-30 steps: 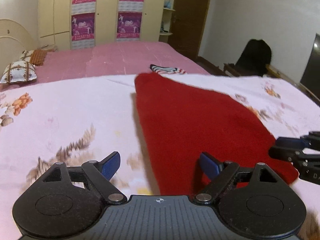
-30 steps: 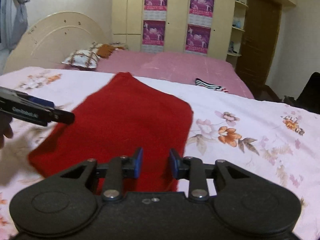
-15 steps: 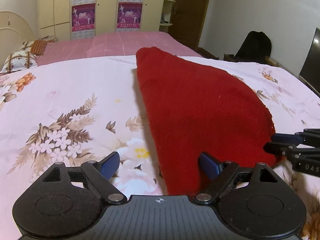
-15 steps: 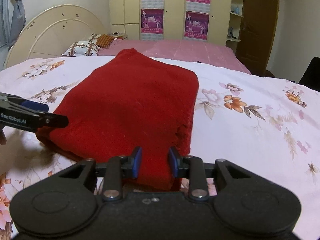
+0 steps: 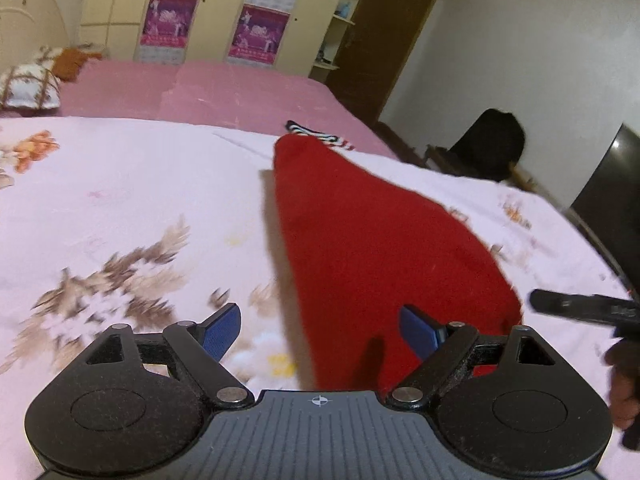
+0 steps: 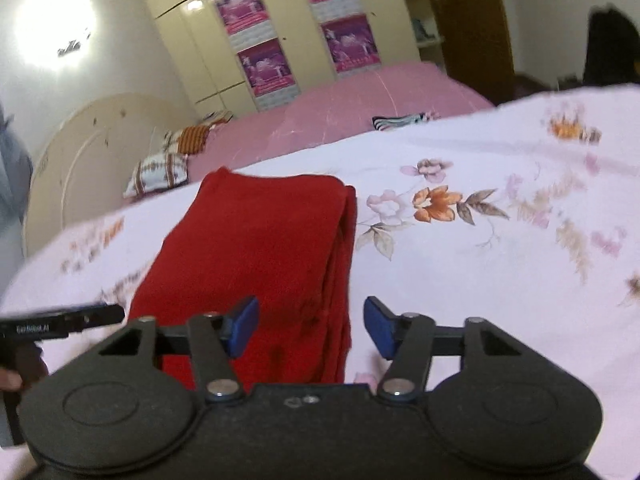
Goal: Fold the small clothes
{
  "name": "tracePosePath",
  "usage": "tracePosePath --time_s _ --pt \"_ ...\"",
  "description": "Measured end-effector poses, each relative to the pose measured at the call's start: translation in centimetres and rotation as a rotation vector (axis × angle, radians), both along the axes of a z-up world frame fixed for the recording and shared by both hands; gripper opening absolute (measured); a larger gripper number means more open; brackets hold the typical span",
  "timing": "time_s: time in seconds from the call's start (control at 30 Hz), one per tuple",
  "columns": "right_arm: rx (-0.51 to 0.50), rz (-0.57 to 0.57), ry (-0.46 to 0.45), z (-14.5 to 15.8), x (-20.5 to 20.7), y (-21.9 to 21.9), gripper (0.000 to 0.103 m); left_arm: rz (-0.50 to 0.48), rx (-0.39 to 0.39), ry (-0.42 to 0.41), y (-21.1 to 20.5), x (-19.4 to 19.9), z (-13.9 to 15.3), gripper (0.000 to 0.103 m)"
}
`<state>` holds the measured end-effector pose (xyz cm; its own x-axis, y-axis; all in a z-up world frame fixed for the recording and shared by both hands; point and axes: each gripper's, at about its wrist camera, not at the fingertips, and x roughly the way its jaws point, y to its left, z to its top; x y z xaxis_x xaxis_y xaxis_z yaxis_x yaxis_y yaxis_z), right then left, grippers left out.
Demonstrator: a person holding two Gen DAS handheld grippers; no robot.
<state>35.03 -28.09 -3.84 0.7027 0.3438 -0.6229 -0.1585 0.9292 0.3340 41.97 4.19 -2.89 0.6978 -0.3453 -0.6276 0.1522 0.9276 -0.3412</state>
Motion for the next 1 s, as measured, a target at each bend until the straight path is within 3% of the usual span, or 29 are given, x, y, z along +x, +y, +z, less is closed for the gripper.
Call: tracePosePath --time_s 0.17,0.33,0.4,0.47,0.53,0.6,0.63,0.7,0.73,0.77,0.83,0.9,1.0 --pt "0.065 -0.047 0.009 -0.9 3.2 0.2 0.039 0.020 -0.012 0.023 -0.8 2.7 -0.6 0.086" --pt "0.086 -0.041 0.054 -1.5 7.0 1.6 0.041 0.039 -0.049 0.087 -0.8 5.4 -2.5 0.086" --pt "0.091 -0.047 0.066 -1.8 8.0 1.9 0.032 0.039 -0.068 0.100 -0.8 5.8 -3.0 0.086" --pt "0.052 -0.032 0.014 -1.4 8.0 2.4 0.011 0.033 -0.062 0.095 -1.0 6.0 -3.1 0.086" --pt "-0.039 0.004 -0.066 -1.2 7.5 3.1 0.009 0.026 -0.069 0.100 -1.2 6.3 -3.5 0.086" --pt "-0.190 0.021 -0.048 -2.9 8.0 3.9 0.009 0.023 -0.070 0.104 -1.5 6.5 -3.6 0.086" --pt "-0.187 0.018 -0.047 -3.3 8.0 3.6 0.009 0.018 -0.061 0.099 -1.6 6.5 -3.6 0.086" --pt "-0.128 0.003 -0.030 -3.0 8.0 2.7 0.017 0.012 -0.055 0.100 -1.5 6.7 -3.5 0.086" --pt "-0.094 -0.013 -0.015 -2.6 8.0 2.1 0.030 0.009 -0.057 0.100 -1.4 6.7 -3.3 0.086" --pt "-0.052 -0.035 -0.005 -2.1 7.8 1.4 0.053 0.001 -0.057 0.095 -1.1 6.4 -3.1 0.086" --pt "0.019 -0.054 -0.015 -1.3 6.9 0.0 0.085 -0.027 -0.052 0.088 -1.1 6.2 -2.6 0.086" --pt "0.079 -0.043 0.003 -1.0 6.1 -1.2 0.077 -0.061 -0.071 0.101 -1.2 6.4 -2.6 0.086" --pt "0.184 -0.011 0.111 -1.8 6.1 -2.7 0.076 -0.086 -0.128 0.134 -1.1 6.9 -3.0 0.086"
